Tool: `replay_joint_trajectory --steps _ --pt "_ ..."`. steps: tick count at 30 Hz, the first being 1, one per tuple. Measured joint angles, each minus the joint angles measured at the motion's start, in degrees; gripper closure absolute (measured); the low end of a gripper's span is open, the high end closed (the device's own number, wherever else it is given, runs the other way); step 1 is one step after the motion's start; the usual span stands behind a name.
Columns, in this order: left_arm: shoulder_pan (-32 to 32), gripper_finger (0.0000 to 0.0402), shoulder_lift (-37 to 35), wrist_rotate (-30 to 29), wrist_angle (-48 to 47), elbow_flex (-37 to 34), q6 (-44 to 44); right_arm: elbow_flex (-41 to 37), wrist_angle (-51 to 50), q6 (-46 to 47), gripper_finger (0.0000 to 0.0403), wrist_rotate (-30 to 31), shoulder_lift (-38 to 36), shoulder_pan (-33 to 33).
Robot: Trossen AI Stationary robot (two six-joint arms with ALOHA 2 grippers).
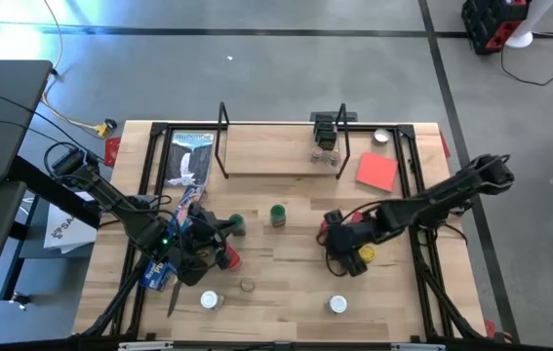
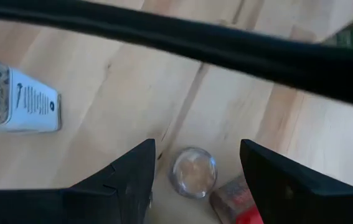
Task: Shelf spices
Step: Put the transparent seasoning bottle on the shelf aligned with the transparent seasoning can
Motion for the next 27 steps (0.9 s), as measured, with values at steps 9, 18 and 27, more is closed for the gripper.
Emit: replay_joint_trajectory --steps 9,18,27 --pt "0.4 0.0365 0.0 0.6 0.3 0.0 0.0 15.2 -17.5 -4.2 0.0174 -5.7 14.6 -4.0" --pt "0.4 0.0365 0.0 1.1 0.3 0.0 0.0 20.4 -24.8 -8.0 0.0174 -6.4 24.0 -4.1" --pt "0.3 0.0365 0.0 1.2 0.2 0.0 0.1 20.2 -25.3 -7.4 0.0181 -4.9 24.9 -4.1"
